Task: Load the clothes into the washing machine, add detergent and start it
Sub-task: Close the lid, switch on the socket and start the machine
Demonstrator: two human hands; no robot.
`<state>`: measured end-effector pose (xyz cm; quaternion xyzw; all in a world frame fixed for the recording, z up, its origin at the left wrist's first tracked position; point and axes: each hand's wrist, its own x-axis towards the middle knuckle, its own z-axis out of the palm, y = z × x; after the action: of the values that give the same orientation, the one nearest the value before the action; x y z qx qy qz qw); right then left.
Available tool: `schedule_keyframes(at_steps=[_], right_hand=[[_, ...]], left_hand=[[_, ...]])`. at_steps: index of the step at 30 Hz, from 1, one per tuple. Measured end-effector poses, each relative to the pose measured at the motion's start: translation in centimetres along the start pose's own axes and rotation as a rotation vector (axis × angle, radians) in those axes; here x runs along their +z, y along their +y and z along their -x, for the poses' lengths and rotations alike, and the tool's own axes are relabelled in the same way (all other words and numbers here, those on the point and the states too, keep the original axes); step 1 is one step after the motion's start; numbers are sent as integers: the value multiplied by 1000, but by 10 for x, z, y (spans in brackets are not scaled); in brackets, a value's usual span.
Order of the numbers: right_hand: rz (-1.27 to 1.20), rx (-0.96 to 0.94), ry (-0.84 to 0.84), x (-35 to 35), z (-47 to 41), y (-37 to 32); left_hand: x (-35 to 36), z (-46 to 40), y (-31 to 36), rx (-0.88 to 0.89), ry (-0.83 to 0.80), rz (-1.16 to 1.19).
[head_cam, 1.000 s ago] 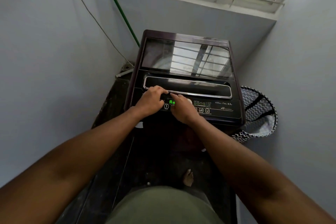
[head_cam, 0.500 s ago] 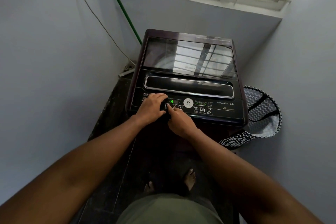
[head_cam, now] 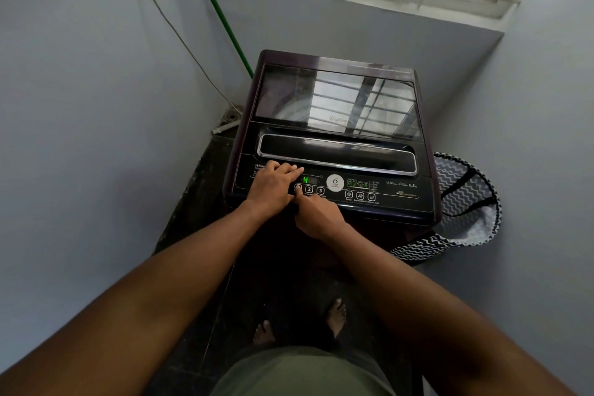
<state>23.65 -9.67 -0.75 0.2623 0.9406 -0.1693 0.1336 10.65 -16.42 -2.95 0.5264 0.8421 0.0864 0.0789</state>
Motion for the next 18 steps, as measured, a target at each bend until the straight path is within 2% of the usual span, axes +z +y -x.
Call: schedule_keyframes(at_steps=[6,18], right_hand=[[-6,9,13,-3,-6,-4],[-57,3,-85,-17,-12,-13]], left_hand=[[1,-6,1,-27,2,27],[3,-7,2,-45,35,59]])
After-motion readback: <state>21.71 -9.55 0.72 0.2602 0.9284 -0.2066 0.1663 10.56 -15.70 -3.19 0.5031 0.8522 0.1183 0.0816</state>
